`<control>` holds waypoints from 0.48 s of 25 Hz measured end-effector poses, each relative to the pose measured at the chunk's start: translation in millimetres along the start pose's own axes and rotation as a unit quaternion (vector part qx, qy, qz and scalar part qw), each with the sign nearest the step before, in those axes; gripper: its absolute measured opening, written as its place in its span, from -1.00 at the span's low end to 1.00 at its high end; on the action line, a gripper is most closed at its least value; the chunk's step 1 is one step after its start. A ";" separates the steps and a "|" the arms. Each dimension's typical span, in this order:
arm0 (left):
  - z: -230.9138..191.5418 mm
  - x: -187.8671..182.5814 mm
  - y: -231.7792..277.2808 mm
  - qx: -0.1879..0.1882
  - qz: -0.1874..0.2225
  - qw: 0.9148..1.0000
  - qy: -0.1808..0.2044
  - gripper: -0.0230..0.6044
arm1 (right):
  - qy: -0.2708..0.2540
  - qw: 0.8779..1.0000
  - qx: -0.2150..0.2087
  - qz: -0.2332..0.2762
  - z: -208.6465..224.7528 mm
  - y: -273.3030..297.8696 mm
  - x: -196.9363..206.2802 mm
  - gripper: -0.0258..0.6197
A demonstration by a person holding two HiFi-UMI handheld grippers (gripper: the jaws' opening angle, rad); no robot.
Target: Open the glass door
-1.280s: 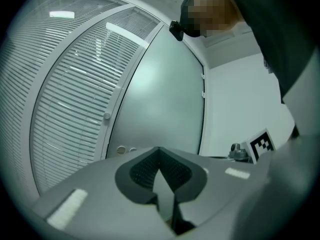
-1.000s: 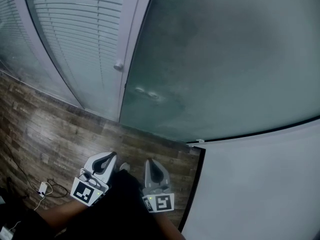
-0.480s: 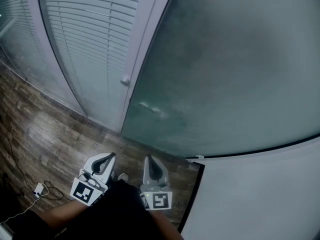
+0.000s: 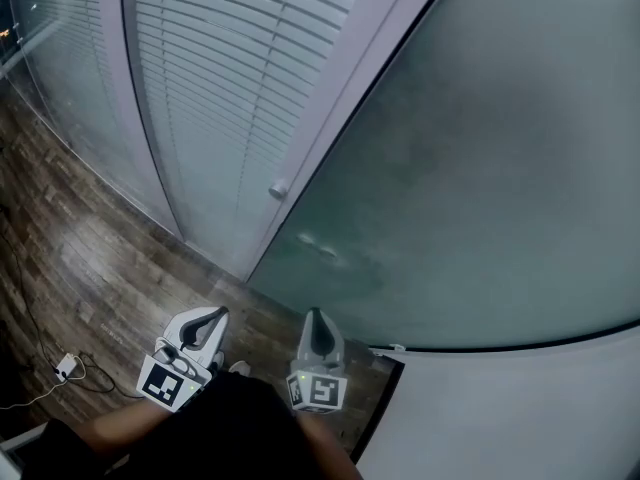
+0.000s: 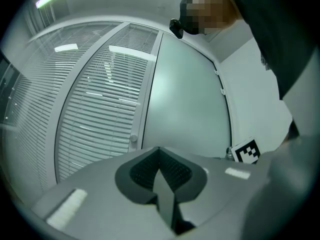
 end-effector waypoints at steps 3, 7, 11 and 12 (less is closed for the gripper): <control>-8.5 -5.7 2.3 -0.018 0.001 1.000 0.000 -0.93 | 0.000 1.000 0.004 -0.014 5.3 17.3 0.8 -0.85; -13.0 -6.5 -1.2 -0.032 0.004 0.999 0.005 -0.93 | -0.009 1.000 0.018 -0.022 14.2 30.9 8.2 -0.78; -20.7 -7.7 -5.3 -0.047 0.005 0.999 0.016 -0.93 | -0.011 0.999 0.027 -0.030 18.6 45.3 17.0 -0.72; -21.8 -9.6 -6.0 -0.049 0.006 0.998 0.023 -0.93 | -0.012 0.999 0.029 -0.032 20.0 48.3 19.3 -0.72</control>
Point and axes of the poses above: the fingertips, and each gripper's own axes: y forward along the fingers, z to its right, x out of its underside, the point moved 9 cm from there along -y, backward along the fingers, and after that the axes turned 8 degrees about z, right-handed, at the moved point
